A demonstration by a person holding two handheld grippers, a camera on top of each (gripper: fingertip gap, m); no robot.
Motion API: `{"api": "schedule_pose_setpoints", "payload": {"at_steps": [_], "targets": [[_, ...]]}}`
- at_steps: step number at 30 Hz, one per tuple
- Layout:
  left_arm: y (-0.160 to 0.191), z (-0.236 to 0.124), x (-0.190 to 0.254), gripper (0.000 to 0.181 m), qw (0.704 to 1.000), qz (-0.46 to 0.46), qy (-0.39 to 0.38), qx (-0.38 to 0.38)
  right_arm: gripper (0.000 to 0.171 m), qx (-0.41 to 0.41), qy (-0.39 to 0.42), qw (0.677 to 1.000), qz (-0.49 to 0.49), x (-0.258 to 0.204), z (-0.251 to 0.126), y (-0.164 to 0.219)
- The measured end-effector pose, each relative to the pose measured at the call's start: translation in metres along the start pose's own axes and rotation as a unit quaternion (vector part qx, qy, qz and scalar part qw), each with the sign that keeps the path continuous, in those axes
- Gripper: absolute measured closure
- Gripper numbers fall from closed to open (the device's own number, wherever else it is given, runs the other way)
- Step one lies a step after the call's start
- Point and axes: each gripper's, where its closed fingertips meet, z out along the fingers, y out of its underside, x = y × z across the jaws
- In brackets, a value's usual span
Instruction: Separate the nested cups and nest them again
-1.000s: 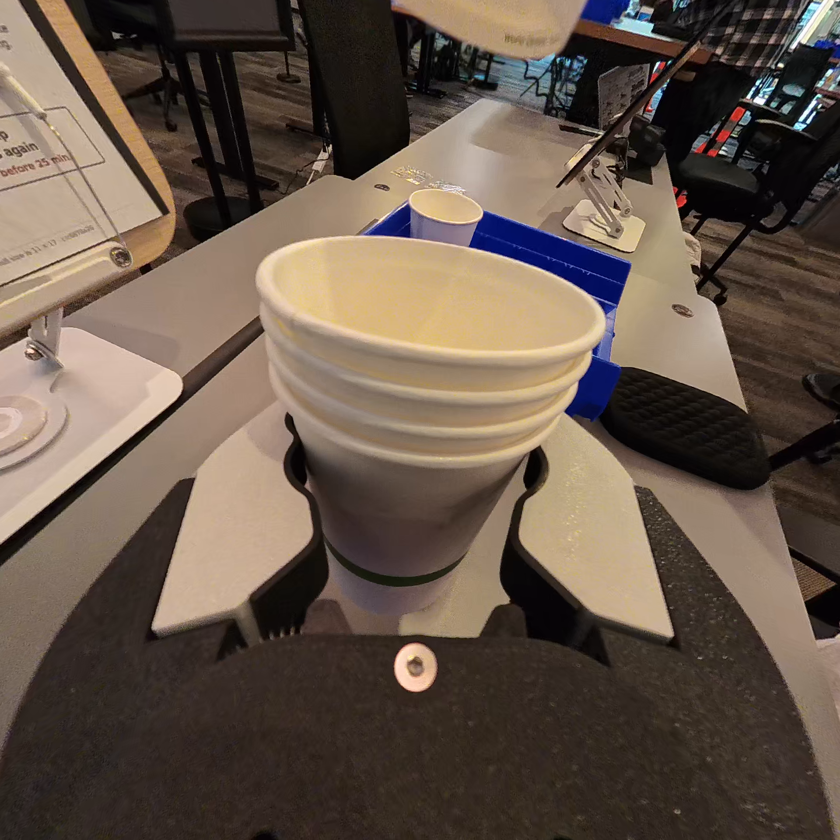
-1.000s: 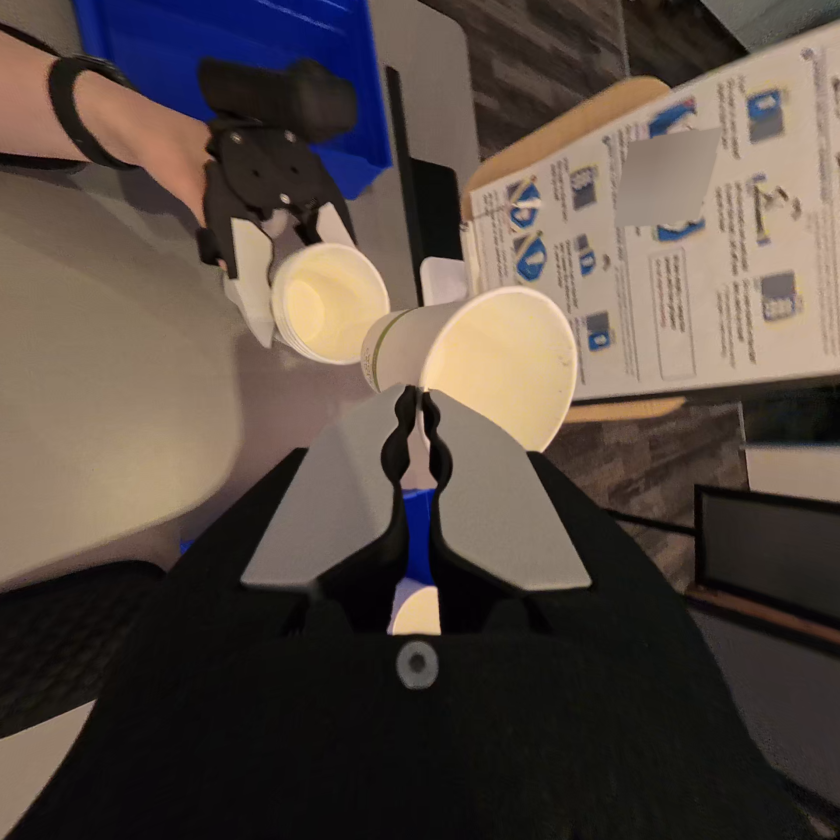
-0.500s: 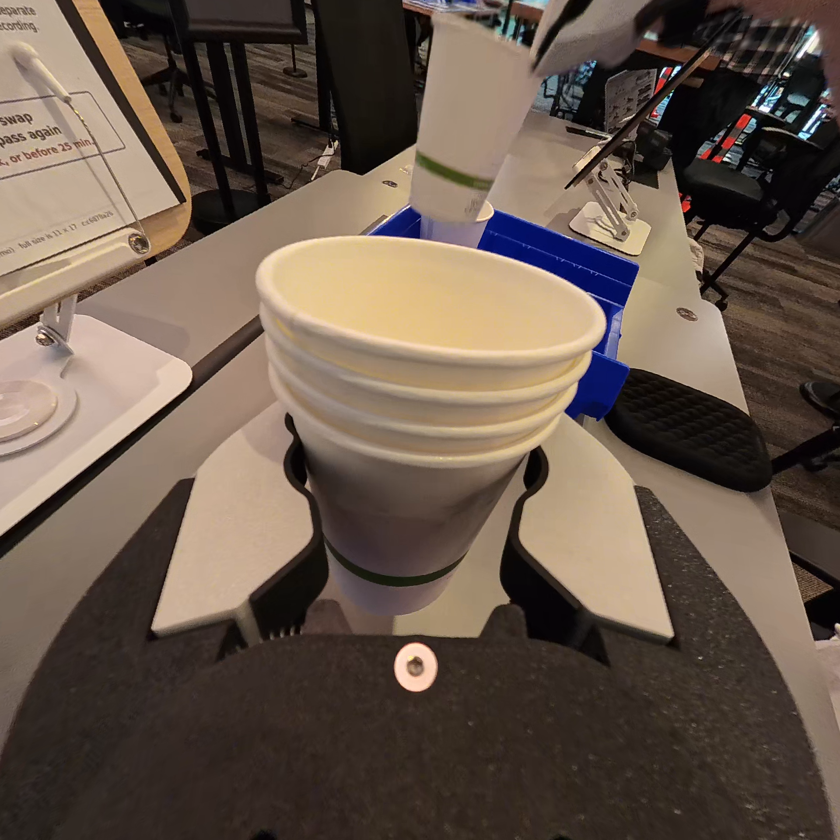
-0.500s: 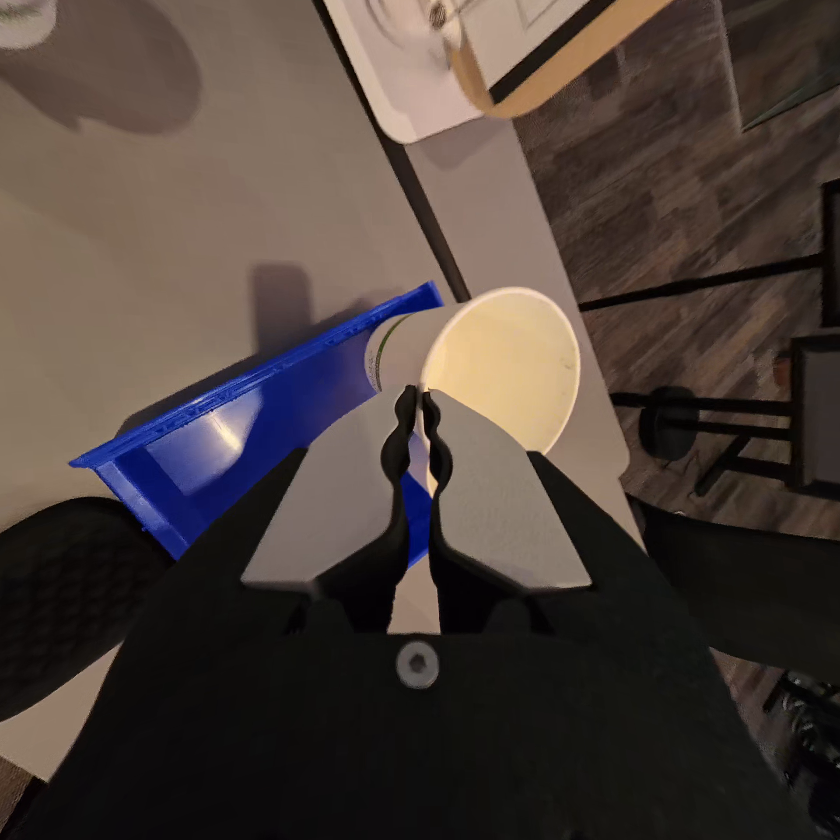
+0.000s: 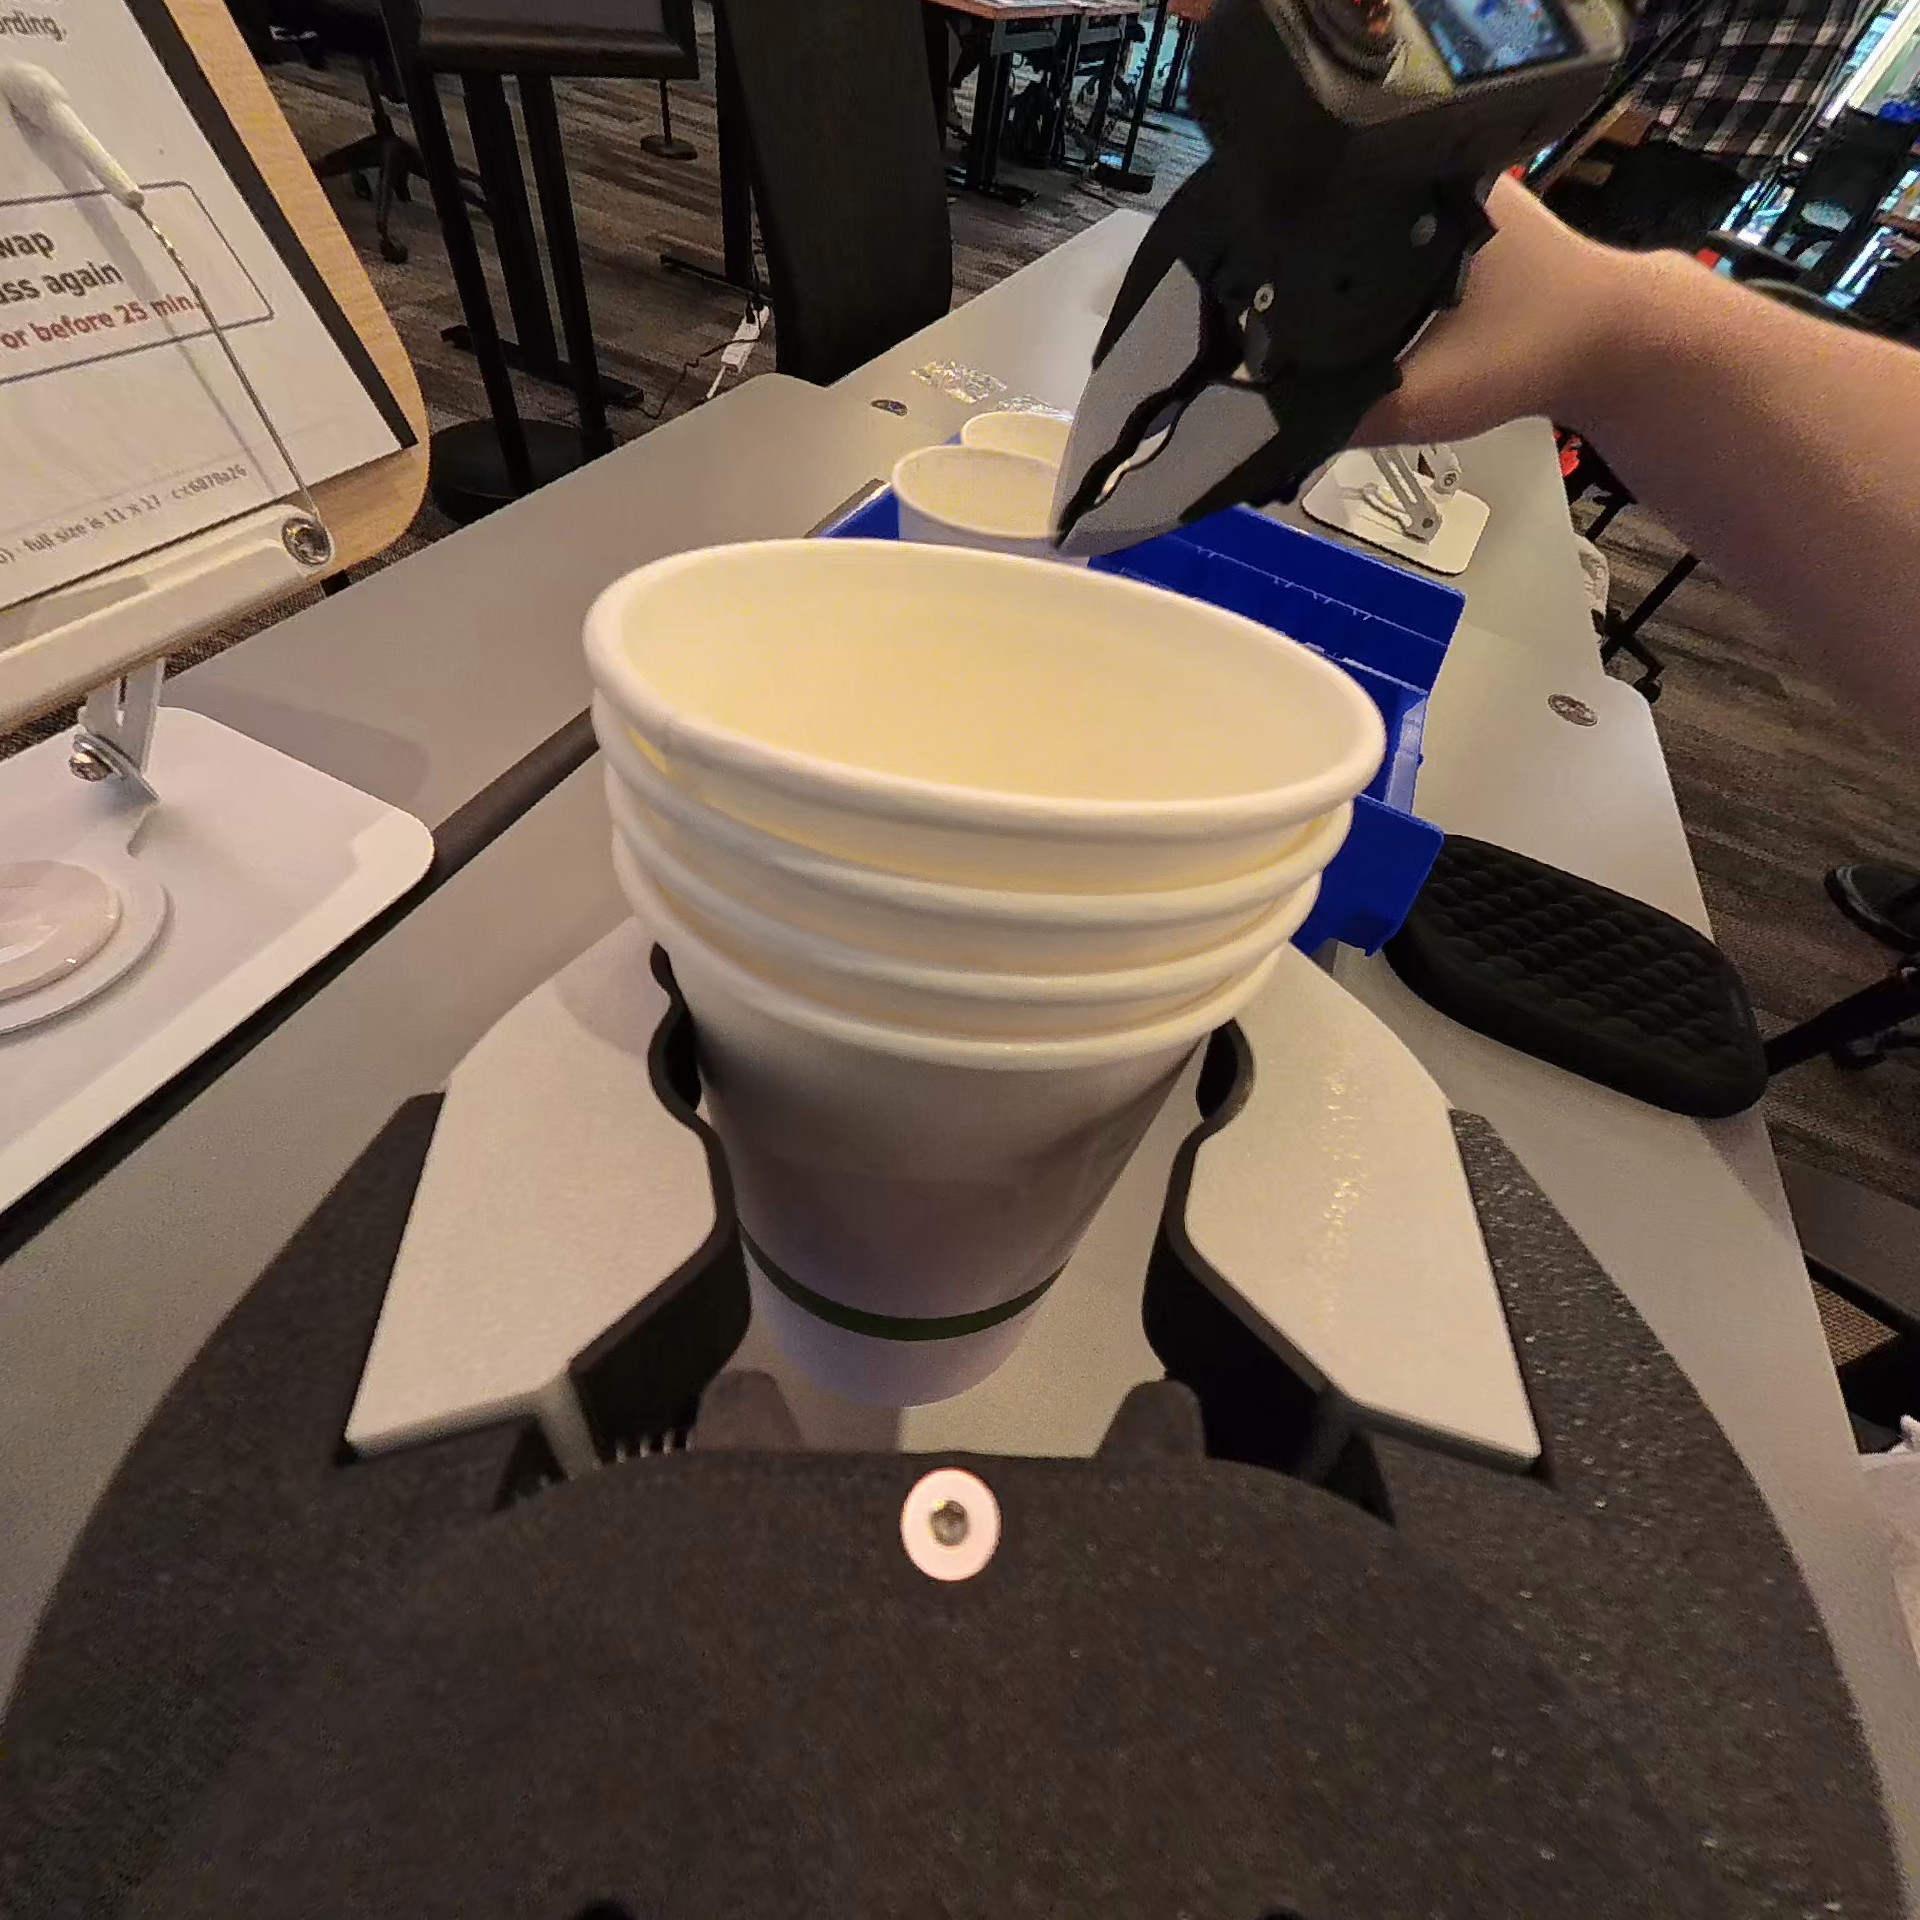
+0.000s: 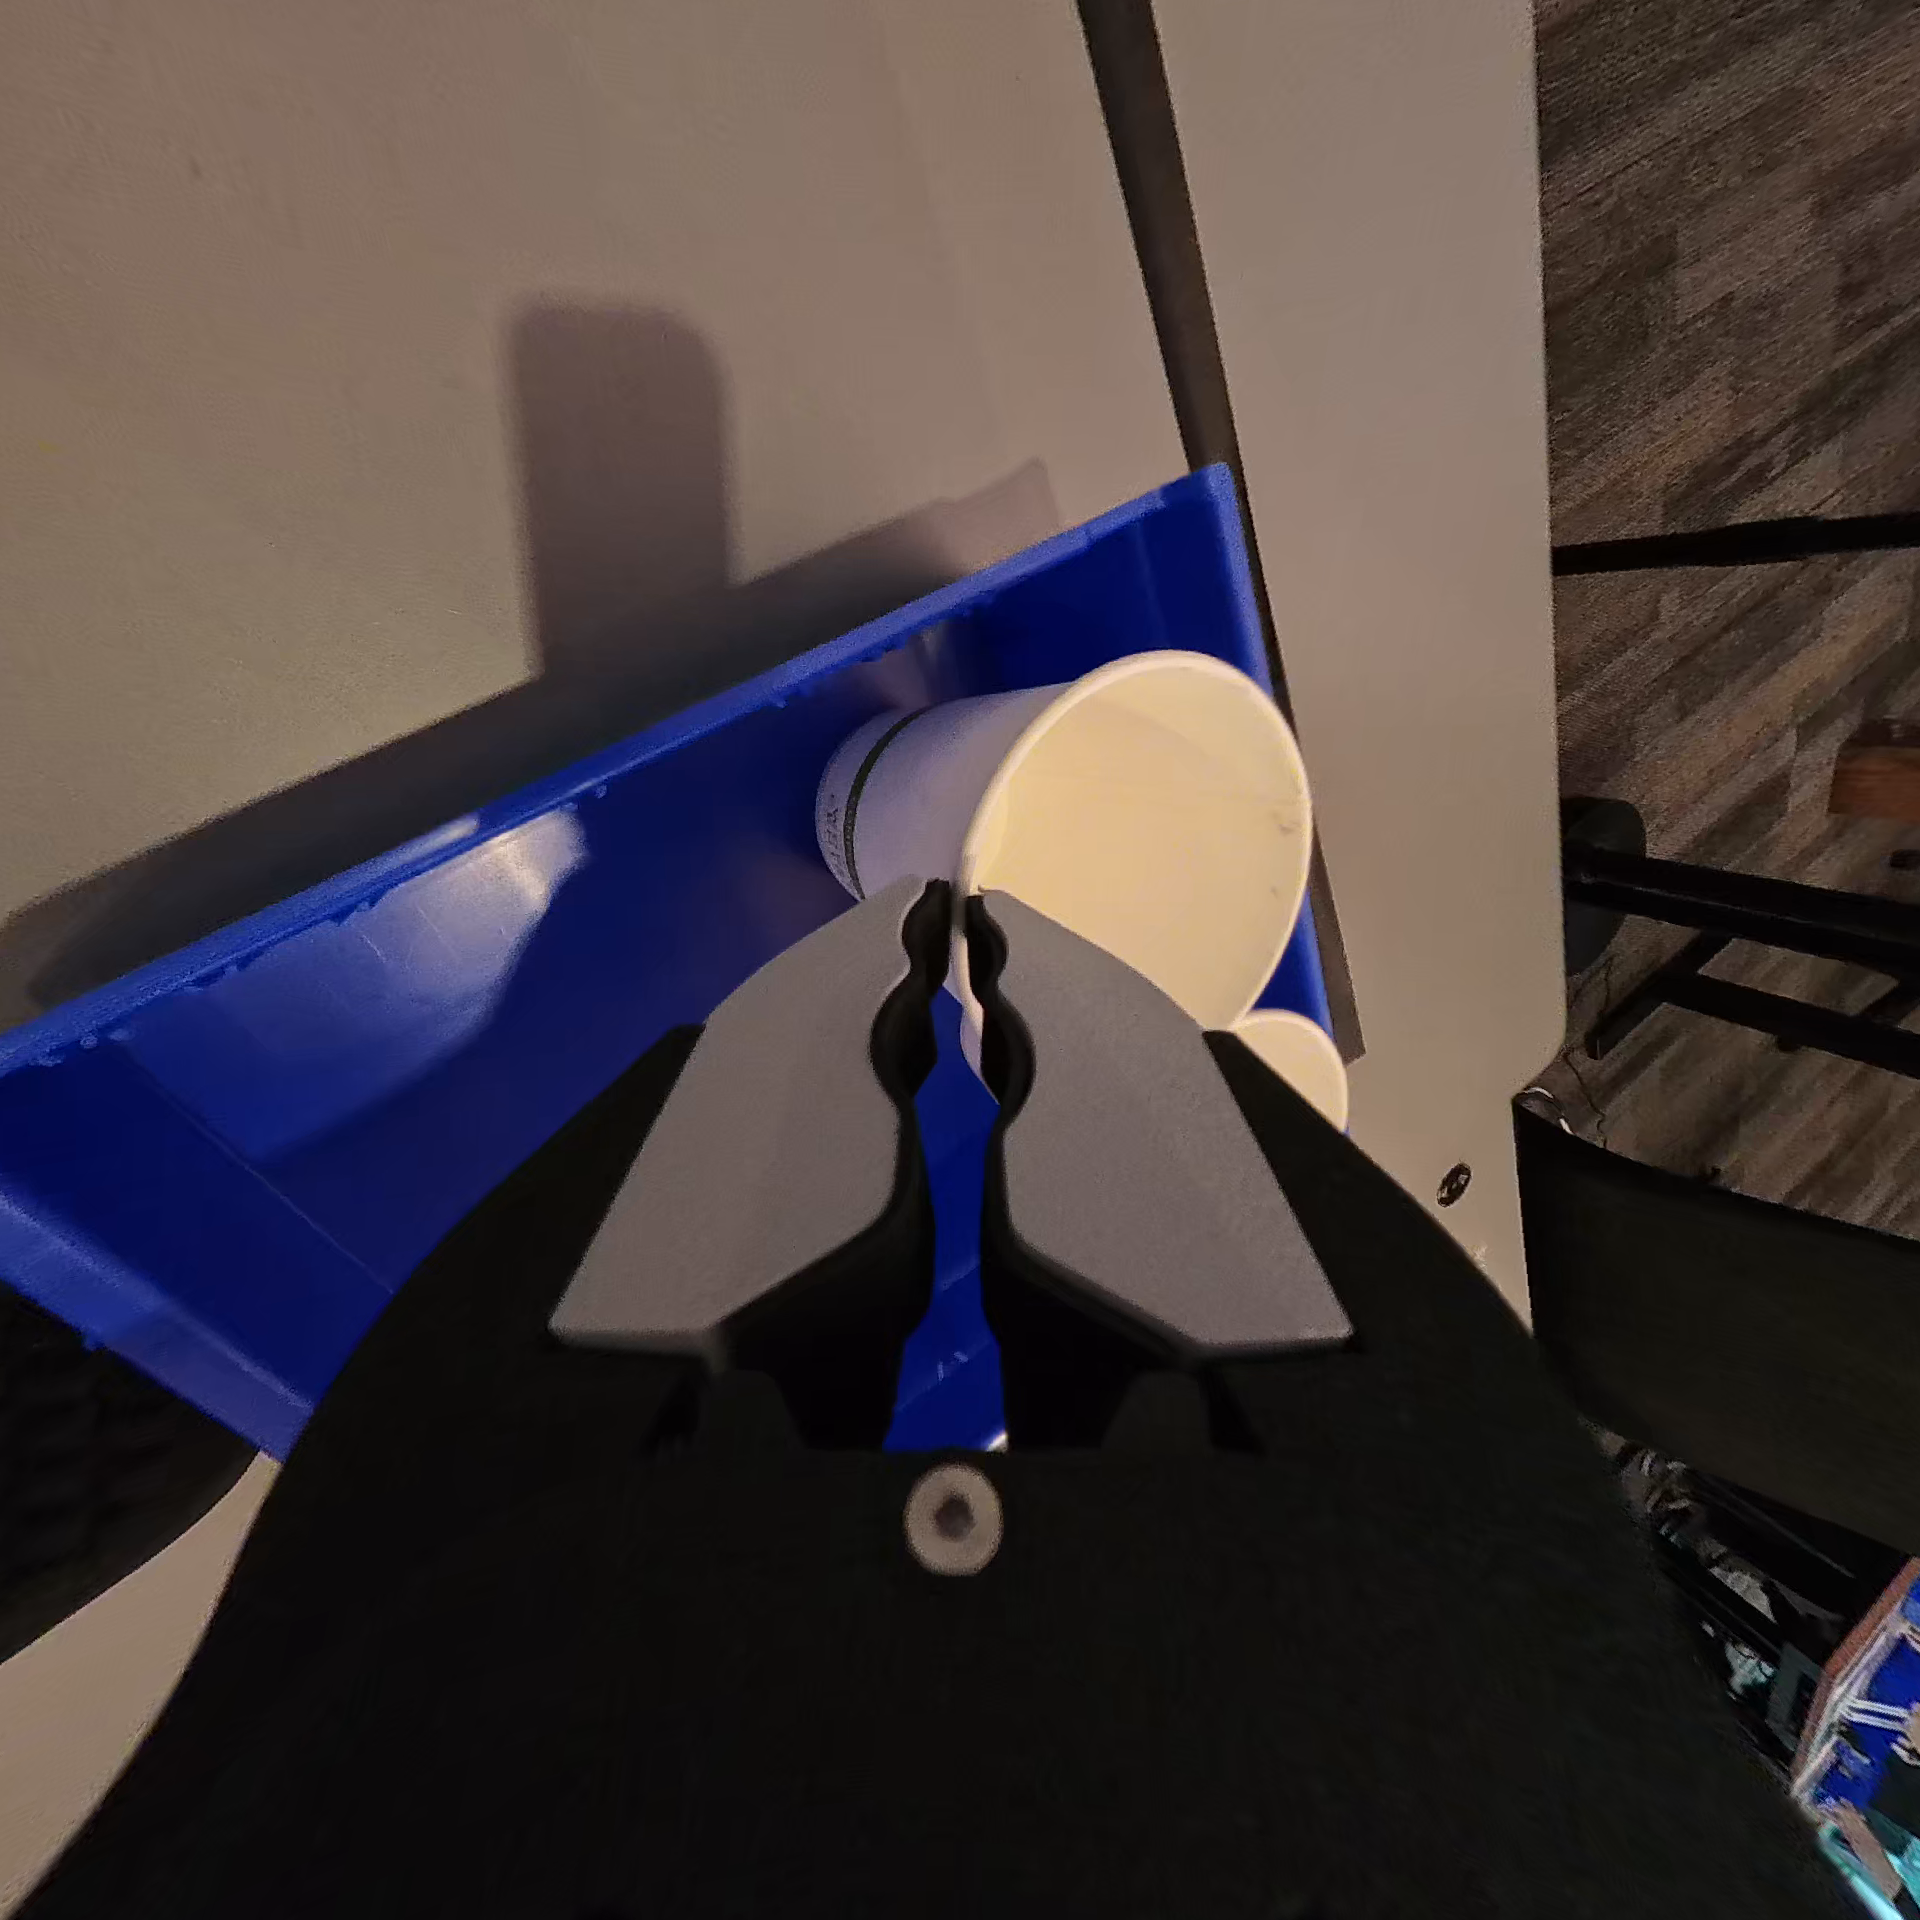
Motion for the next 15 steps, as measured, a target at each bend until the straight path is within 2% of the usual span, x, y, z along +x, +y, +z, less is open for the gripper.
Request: {"api": "schedule_pose_setpoints", "payload": {"at_steps": [15], "targets": [[0.000,0.000,0.001,0.086,1.000,0.002,0.001,-0.001,0.167,-0.003,0.001,1.000,-0.015,-0.003,0.020,-0.005]]}}
